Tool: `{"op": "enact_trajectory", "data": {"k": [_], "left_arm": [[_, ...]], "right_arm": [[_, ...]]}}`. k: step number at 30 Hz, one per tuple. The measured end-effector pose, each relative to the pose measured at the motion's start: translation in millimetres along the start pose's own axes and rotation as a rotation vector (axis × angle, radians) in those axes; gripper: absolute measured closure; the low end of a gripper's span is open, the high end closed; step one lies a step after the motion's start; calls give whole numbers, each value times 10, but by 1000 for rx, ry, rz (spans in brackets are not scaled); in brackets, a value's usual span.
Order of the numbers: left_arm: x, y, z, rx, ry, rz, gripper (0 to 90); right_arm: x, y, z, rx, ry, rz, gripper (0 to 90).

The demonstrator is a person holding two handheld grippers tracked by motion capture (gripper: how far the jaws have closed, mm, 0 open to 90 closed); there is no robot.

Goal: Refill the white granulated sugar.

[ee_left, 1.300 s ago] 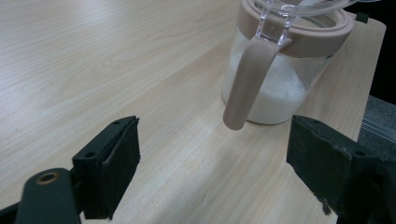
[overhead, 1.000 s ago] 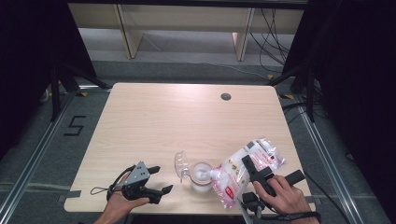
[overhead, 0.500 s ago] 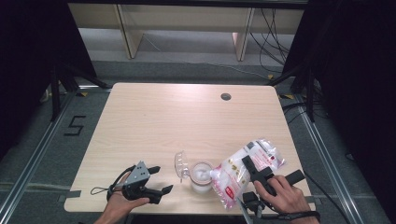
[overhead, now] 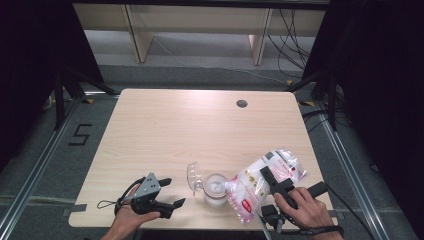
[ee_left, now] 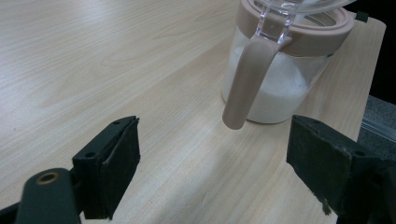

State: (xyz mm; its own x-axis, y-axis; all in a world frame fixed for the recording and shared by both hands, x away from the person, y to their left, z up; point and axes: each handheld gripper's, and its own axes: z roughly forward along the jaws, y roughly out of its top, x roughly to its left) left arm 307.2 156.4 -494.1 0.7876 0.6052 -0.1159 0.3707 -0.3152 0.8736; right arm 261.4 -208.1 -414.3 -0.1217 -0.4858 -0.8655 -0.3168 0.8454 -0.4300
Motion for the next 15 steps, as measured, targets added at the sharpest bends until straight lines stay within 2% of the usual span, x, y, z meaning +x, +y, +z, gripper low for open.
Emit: {"op": "enact_trajectory", "data": {"k": [2, 8, 10, 12, 13, 15], "left_arm": [[2, 2, -6, 0, 1, 5, 169], [1, 2, -3, -2, 2, 0, 169], [0, 4, -7, -4, 1, -1, 169], [1, 2, -7, -3, 2, -3, 169], [2, 2, -6, -2, 2, 0, 169], [1, 2, -4, -1, 2, 2, 169]], "right_arm": [[18, -2, 3, -1, 3, 17, 719], [23, -12, 17, -15, 4, 17, 719], [56, -37, 30, -28, -12, 72, 720], [75, -53, 43, -37, -8, 103, 721], [65, -58, 57, -55, -17, 89, 721], [87, -57, 66, -61, -7, 101, 721]]}}
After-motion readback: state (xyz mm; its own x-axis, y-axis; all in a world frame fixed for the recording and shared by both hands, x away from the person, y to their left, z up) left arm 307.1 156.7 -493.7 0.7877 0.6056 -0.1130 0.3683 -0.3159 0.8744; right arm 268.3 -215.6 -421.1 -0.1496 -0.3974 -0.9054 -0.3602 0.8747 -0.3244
